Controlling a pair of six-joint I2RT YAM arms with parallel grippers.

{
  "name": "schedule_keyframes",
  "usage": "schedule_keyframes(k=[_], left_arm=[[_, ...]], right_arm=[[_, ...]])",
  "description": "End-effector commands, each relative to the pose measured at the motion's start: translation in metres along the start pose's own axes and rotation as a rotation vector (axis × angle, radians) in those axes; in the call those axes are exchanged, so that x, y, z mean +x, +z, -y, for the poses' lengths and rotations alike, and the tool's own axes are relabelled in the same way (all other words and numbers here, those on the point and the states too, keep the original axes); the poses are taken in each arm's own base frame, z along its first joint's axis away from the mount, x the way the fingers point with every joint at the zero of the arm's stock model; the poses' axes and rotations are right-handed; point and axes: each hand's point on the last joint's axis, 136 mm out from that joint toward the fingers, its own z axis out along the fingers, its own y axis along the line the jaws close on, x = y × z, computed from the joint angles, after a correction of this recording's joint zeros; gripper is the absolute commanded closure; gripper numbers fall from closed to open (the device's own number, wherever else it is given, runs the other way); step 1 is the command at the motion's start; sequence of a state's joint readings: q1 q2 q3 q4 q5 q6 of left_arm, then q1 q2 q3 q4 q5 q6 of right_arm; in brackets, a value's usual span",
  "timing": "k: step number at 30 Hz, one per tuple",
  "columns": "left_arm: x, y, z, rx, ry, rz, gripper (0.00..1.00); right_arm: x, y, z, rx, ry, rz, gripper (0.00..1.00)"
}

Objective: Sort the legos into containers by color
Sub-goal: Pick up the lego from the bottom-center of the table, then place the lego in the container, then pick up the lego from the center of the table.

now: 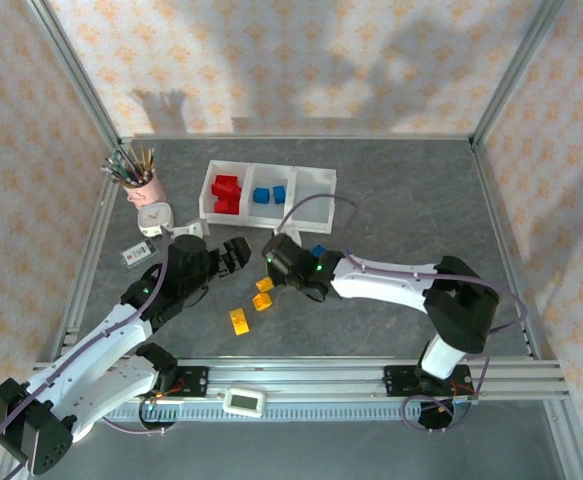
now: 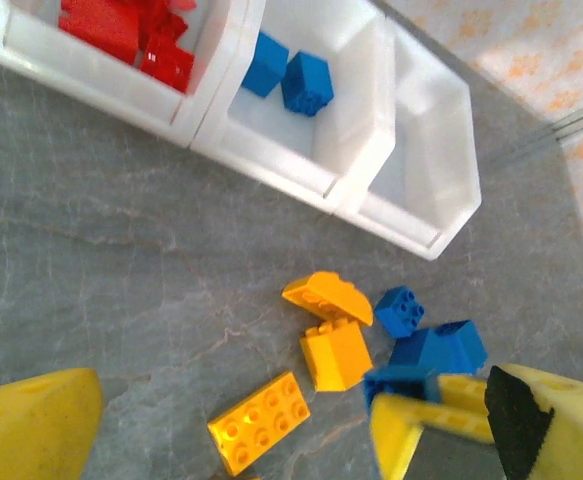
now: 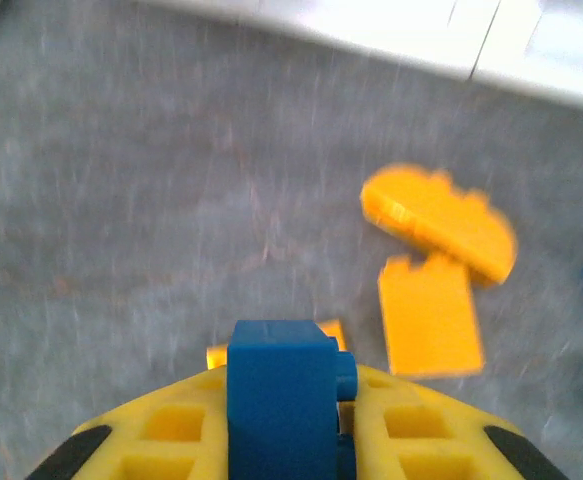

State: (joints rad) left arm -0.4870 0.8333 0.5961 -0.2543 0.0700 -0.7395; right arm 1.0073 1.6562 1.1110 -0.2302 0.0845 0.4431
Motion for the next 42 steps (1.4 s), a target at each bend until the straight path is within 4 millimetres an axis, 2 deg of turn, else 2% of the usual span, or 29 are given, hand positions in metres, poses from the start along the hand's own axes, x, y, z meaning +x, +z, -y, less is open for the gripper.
schedule_keyframes(k=[1,8,10,14,19,20,22,25,28,31,33,36,42], left_arm=[[-0.025,-0.004,0.004,-0.014,0.024,0.063,0.01],[-0.050,0.002,0.004,-0.035,0.028,0.110,0.01],[-0.055,0.004,0.003,-0.047,0.030,0.114,0.01],[-0.061,0.010,0.003,-0.056,0.029,0.120,0.01],[-0.062,0.017,0.000,-0.066,0.025,0.117,0.01],[-0.062,0.018,0.000,-0.066,0.025,0.116,0.01],[-0.062,0.020,0.000,-0.064,0.025,0.110,0.01],[-0.063,0.021,0.002,-0.062,0.026,0.106,0.01],[-0.064,0.021,0.003,-0.058,0.026,0.107,0.01],[-0.064,0.020,0.004,-0.055,0.025,0.105,0.01],[-0.063,0.019,0.005,-0.048,0.024,0.100,0.01],[-0.059,0.019,0.007,-0.029,0.026,0.084,0.01],[-0.042,0.022,0.012,0.020,0.046,0.021,0.01]], right_arm=[[-0.041,0.004,0.018,0.058,0.000,0.069,0.79],[-0.122,0.041,0.034,0.096,0.051,0.164,0.79],[-0.138,0.055,0.037,0.110,0.054,0.172,0.79],[-0.160,0.082,0.040,0.146,0.016,0.194,0.79],[-0.172,0.116,0.050,0.204,0.000,0.182,0.77],[-0.174,0.119,0.052,0.215,0.001,0.184,0.76],[-0.180,0.122,0.051,0.218,-0.013,0.189,0.64],[-0.194,0.113,0.048,0.222,-0.022,0.210,0.54],[-0.205,0.095,0.046,0.222,-0.023,0.237,0.51],[-0.206,0.072,0.046,0.201,-0.018,0.252,0.48],[-0.202,0.056,0.047,0.182,-0.011,0.261,0.45],[-0.185,0.034,0.053,0.156,0.006,0.258,0.42],[-0.142,0.001,0.072,0.136,0.045,0.223,0.37]])
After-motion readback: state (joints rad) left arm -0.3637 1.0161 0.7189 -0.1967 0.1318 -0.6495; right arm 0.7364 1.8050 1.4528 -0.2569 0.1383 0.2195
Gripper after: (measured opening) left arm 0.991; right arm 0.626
